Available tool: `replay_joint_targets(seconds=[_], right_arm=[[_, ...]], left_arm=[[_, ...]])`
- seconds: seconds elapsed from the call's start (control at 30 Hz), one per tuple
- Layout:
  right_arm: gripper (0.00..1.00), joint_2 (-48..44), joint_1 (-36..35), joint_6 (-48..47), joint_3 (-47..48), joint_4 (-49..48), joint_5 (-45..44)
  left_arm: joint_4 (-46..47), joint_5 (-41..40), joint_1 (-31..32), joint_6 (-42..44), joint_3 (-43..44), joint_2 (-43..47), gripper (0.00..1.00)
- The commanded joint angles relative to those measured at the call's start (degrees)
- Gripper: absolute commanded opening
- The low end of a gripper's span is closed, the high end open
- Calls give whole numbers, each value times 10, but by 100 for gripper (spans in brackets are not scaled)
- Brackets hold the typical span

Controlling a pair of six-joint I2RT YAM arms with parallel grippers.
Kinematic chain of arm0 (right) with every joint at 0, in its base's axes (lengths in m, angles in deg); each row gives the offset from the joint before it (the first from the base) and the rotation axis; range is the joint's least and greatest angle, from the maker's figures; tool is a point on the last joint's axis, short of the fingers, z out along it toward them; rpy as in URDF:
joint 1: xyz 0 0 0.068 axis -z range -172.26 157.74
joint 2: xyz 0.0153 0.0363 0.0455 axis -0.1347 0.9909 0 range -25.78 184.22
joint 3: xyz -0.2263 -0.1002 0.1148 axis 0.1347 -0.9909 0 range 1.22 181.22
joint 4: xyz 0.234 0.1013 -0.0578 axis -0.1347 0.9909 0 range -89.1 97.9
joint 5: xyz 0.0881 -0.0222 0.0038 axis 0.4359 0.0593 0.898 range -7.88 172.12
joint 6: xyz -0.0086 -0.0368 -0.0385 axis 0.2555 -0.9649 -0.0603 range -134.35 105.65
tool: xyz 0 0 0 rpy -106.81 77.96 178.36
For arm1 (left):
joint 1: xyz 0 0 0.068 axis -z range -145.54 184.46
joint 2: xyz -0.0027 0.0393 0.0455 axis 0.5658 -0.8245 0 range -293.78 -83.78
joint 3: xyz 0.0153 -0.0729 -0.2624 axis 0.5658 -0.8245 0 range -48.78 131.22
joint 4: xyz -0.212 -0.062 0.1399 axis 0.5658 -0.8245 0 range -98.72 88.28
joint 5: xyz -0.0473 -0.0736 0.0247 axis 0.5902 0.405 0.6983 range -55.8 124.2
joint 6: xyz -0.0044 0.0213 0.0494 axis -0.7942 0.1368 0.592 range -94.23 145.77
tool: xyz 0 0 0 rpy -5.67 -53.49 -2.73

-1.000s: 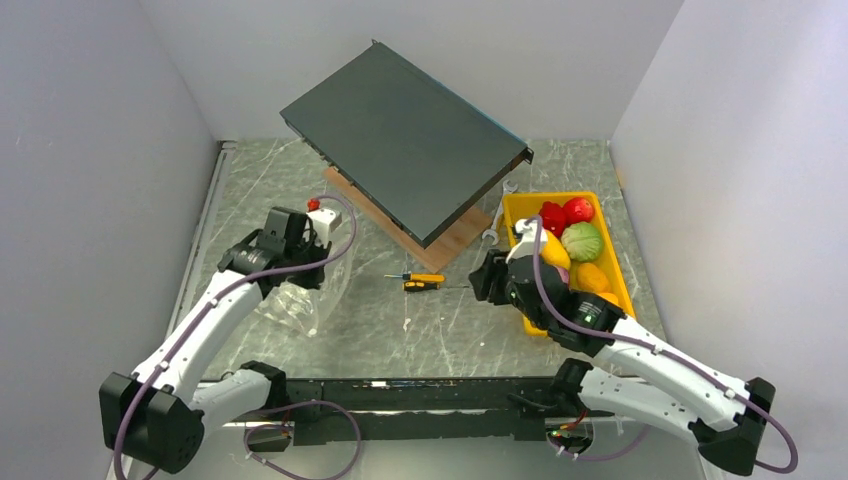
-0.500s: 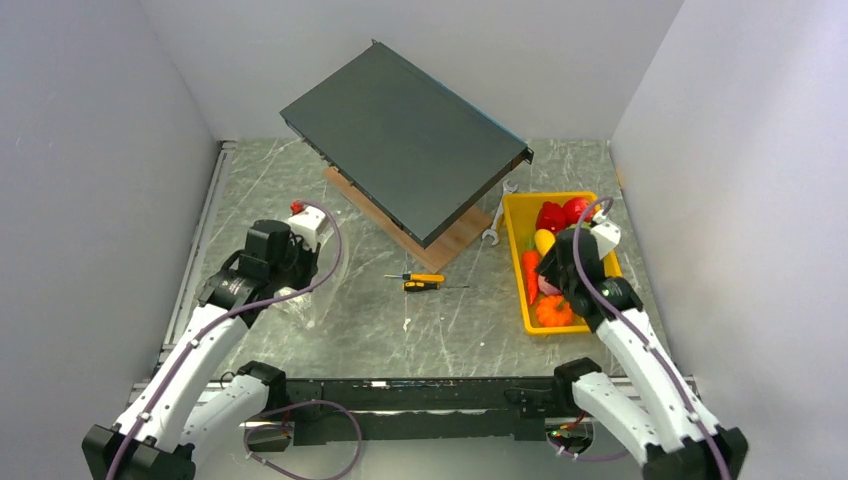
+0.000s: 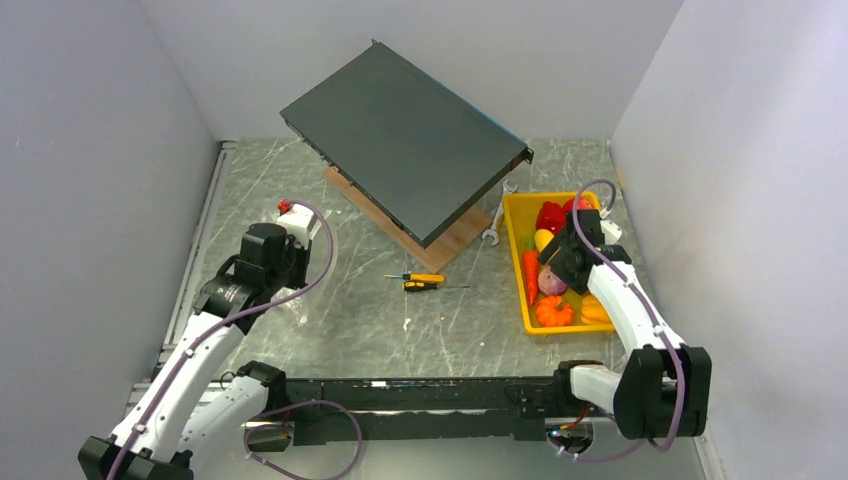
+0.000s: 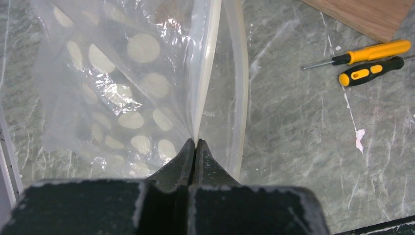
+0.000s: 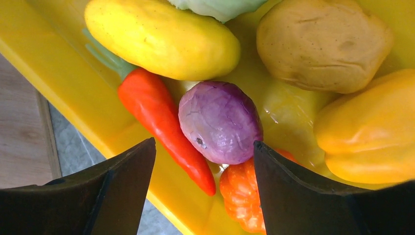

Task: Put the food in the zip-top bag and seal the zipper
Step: Pick up the fake vegetable from the bin.

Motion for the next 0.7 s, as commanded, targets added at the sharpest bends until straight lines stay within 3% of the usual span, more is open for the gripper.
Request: replay_joint_targets(seconds=[0.0,0.2,0.43,0.67], right_arm=[[75,26,3,14,8,-33,-5],[80,26,3,7,-10,-48,-45],[77,52,4,0,-31,-75,-45],[64,55,4,-6,-57,-109,-29]], left_arm=[[25,-12,10,-6,-4,11,0],[24,-26,20,-6,-6,24,0],[28,-43,22,-7,-10,41,0],[30,-51,24,-8,-11,47,0]])
